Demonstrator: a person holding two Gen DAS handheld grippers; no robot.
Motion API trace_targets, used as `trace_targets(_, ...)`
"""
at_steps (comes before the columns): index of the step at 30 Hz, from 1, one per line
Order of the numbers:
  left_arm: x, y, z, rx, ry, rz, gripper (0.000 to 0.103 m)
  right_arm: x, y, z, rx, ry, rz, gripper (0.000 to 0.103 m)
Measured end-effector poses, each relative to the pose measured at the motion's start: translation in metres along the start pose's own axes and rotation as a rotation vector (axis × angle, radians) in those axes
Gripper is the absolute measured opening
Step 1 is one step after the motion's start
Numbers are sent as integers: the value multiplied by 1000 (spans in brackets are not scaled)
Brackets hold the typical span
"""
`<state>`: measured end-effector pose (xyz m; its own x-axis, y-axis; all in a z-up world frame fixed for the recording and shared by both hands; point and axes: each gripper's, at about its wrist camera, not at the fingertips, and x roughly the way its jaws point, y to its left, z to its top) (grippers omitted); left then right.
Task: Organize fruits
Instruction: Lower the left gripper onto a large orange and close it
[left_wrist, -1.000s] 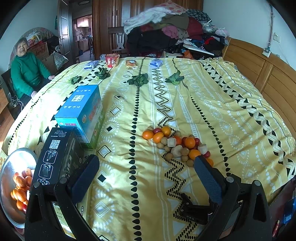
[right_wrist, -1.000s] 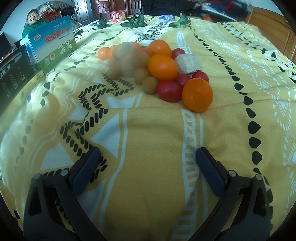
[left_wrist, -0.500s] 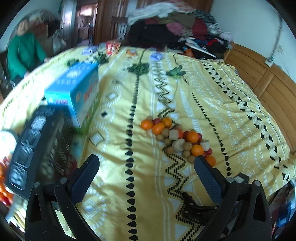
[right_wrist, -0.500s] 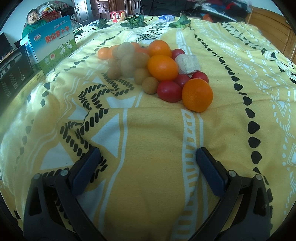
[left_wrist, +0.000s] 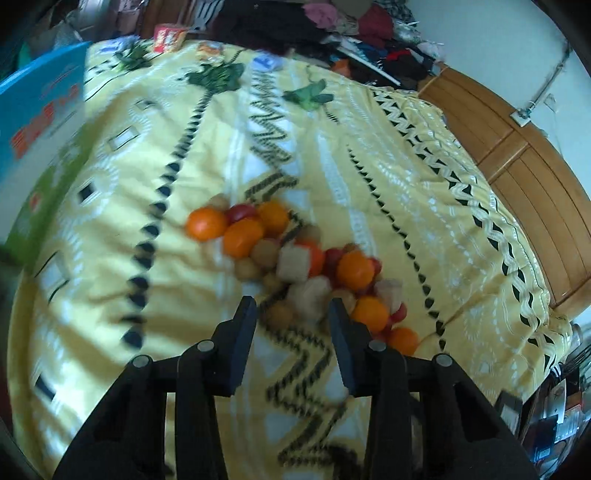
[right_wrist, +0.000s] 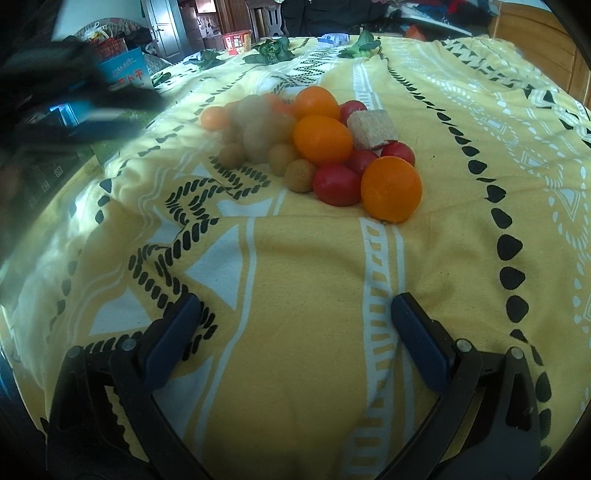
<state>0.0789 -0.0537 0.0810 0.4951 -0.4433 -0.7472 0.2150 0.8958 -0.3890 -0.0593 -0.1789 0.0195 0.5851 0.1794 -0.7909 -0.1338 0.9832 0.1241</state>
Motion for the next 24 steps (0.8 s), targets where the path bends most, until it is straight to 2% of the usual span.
trace_targets(3, 22, -9, 12, 15, 11, -4, 40, -1, -2, 0, 8, -3, 14, 103)
trace_targets(9, 49, -11, 18, 22, 40, 43, 38, -2, -2, 0, 12, -4, 21, 103)
trace_targets(11, 53, -12, 18, 18, 38, 49, 31, -2, -2, 0, 11, -3, 21, 103)
trace_targets(13, 56, -11, 19, 23, 35, 75, 17, -2, -2, 0, 11, -3, 21, 103)
trace_targets(14, 58, -12, 19, 30, 30, 95, 14, -2, -2, 0, 11, -3, 21, 103)
trace_targets(17, 52, -10, 17, 39, 14, 109, 13, -2, -3, 0, 13, -4, 23, 103)
trace_targets(18, 45, -9, 16, 37, -4, 110, 0, -3, -3, 0, 16, -6, 29, 103)
trace_targets(21, 17, -3, 11, 38, -42, 88, 0, -8, -11, 1, 48, -14, 74, 103)
trace_targets(24, -4, 8, -3, 56, -36, 79, 0, -10, -18, 1, 81, -20, 116, 103)
